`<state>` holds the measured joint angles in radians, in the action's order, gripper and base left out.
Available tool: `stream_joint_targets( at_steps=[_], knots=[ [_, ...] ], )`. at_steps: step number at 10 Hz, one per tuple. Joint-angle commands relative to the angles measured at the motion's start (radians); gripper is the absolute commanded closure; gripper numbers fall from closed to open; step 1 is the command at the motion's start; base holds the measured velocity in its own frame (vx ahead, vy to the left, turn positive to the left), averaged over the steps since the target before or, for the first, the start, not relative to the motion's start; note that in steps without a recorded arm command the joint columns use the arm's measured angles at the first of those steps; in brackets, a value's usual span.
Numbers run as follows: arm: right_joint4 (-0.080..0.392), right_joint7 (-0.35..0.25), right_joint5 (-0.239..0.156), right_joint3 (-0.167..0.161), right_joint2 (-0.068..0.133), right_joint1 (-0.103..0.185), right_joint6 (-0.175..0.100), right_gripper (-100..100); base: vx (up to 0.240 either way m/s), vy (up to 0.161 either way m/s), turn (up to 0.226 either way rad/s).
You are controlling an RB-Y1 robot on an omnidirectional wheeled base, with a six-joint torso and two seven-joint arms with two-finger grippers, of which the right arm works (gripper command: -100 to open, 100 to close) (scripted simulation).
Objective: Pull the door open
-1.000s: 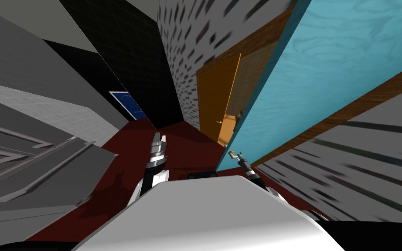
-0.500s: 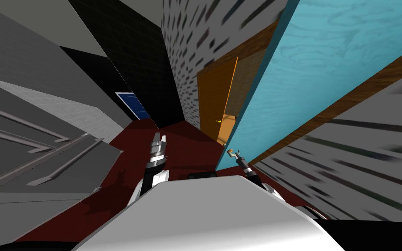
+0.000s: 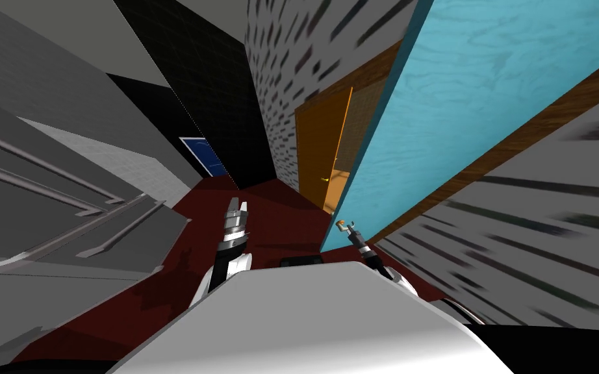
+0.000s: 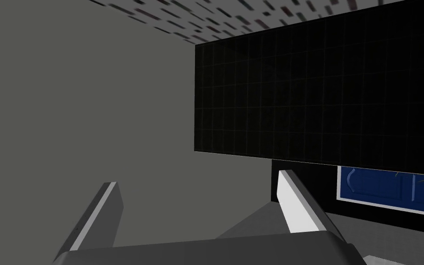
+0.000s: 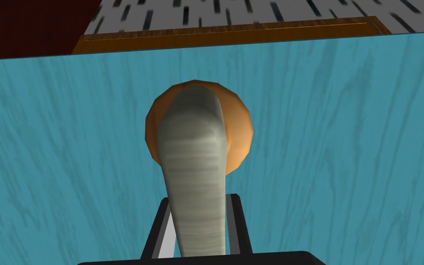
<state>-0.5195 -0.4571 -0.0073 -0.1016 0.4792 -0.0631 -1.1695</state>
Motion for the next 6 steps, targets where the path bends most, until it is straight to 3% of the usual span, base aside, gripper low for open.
stream_joint_targets(
  at_steps=[1, 2, 3, 4, 6],
  knots=[
    [0.035, 0.001, 0.004, -0.013, -0.012, 0.018, -0.023, 100, -0.043, -0.012, -0.001],
    [0.035, 0.001, 0.004, -0.013, -0.012, 0.018, -0.023, 100, -0.006, 0.007, -0.015],
    [0.031, 0.008, -0.013, -0.037, -0.011, 0.032, -0.008, 100, -0.073, -0.037, 0.043],
    [0.031, 0.008, -0.013, -0.037, -0.011, 0.032, -0.008, 100, -0.091, -0.064, 0.052],
    [0.026, 0.016, -0.036, -0.068, -0.011, 0.049, 0.011, 100, -0.111, -0.098, 0.053]
  ],
)
